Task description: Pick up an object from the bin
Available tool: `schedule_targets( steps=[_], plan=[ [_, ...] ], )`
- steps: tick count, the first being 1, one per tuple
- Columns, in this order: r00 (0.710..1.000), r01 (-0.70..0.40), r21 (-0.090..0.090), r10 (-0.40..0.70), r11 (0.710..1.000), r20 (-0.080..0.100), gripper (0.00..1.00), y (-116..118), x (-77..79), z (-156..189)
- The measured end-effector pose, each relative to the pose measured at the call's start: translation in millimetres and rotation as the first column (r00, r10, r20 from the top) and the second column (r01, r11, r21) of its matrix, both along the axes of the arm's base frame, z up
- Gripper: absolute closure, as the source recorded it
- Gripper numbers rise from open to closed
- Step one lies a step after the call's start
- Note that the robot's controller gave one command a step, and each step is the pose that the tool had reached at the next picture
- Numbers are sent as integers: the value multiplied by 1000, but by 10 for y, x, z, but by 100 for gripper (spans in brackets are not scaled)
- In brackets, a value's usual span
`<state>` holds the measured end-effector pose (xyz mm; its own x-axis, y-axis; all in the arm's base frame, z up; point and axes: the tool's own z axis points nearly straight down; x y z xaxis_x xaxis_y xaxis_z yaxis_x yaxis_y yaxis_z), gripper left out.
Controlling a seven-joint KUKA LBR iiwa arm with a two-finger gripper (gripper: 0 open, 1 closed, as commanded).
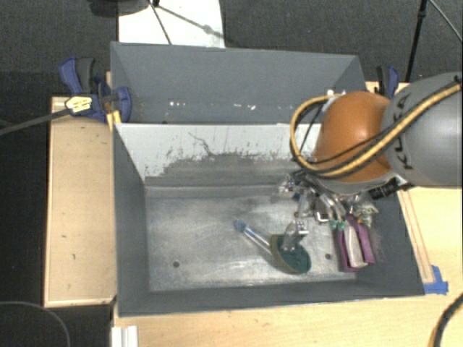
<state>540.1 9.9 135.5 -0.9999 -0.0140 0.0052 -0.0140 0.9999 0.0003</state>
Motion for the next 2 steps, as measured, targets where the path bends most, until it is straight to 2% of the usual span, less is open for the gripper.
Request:
schedule_targets(
  steps=[1,2],
  plan=[
    [993,116,8,-116,993,-5,0,-101,-124,-532],
    [993,115,4,-115,993,-7,100,-118,-134,-530]
  ],
)
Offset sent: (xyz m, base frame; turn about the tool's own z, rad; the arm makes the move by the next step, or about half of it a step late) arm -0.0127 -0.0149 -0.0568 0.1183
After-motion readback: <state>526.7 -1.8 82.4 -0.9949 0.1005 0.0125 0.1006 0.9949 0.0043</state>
